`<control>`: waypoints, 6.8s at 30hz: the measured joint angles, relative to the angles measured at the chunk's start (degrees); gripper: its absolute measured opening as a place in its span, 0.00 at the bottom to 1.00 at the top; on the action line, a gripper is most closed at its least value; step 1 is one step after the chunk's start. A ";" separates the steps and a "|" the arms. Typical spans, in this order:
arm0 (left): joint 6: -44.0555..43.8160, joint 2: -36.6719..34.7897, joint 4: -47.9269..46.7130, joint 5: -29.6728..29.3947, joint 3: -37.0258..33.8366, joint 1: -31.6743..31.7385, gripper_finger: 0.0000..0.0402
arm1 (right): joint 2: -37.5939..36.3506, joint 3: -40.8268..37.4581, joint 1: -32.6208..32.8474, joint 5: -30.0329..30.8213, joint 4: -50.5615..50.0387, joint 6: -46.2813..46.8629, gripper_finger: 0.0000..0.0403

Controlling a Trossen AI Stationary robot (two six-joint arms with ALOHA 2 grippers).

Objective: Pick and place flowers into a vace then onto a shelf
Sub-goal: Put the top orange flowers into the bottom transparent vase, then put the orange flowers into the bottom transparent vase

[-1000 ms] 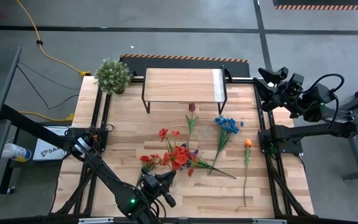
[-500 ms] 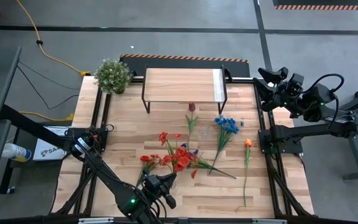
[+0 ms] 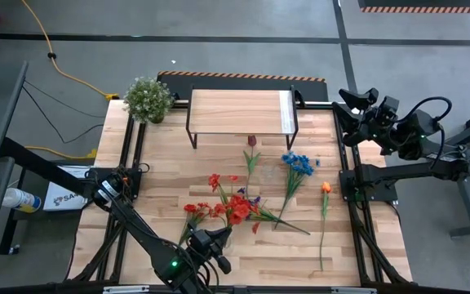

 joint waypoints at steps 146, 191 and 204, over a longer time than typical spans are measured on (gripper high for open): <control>-5.50 -22.43 10.76 71.93 -41.04 3.96 0.62 | 0.00 0.02 -0.02 -2.38 0.17 -1.51 0.67; -10.62 -22.16 15.92 71.03 -43.52 4.13 0.62 | 0.00 0.02 -0.01 -1.91 -1.05 -3.02 0.67; -10.45 -22.18 21.49 66.07 -43.04 4.20 0.62 | 0.00 0.02 -0.01 -1.92 -1.09 -3.02 0.67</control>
